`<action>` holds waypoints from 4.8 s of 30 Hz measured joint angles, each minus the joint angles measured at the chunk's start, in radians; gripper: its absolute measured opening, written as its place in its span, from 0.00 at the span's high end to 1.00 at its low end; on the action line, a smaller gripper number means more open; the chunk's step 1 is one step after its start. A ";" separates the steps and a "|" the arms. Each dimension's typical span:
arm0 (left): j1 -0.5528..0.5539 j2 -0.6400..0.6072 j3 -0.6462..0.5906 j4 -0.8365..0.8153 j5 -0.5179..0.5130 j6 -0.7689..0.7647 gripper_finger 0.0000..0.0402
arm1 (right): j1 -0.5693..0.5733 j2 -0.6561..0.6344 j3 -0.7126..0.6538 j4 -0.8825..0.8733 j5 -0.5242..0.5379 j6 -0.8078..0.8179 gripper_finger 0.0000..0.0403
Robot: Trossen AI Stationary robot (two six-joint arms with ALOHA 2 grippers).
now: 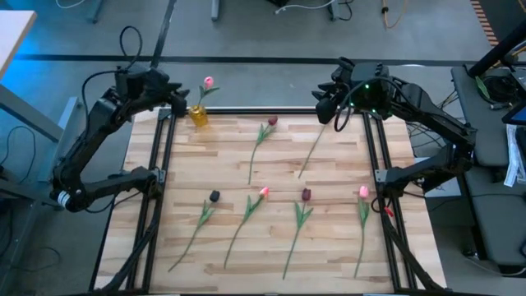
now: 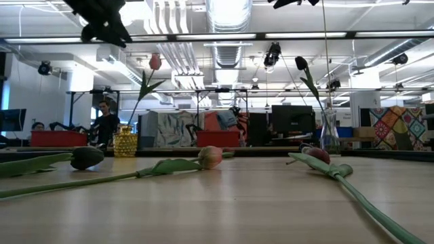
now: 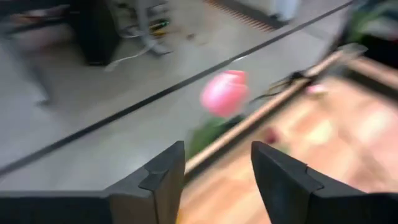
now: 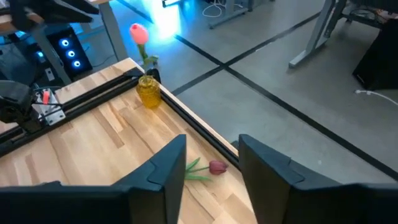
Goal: Sort flowers into vase by color
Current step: Insert the top dark red tulip into the transparent vase
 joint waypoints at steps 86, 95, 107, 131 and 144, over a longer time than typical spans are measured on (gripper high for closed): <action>-0.572 1.096 0.143 0.312 -0.225 -0.576 0.60 | 0.055 -0.325 -0.748 0.270 -0.300 0.288 0.98; -0.568 1.126 0.128 0.326 -0.227 -0.520 0.86 | 0.055 -0.325 -0.748 0.271 -0.293 0.289 0.98; -0.581 0.959 0.116 0.334 -0.147 -0.444 0.99 | 0.055 -0.321 -0.747 0.337 -0.289 0.286 0.98; -0.586 0.518 -0.059 1.116 0.270 -0.522 1.00 | 0.085 -0.080 -0.632 1.079 -0.246 0.264 0.57; -0.595 0.519 -0.039 1.131 0.312 -0.503 1.00 | 0.085 0.075 -0.441 1.069 -0.248 0.251 0.66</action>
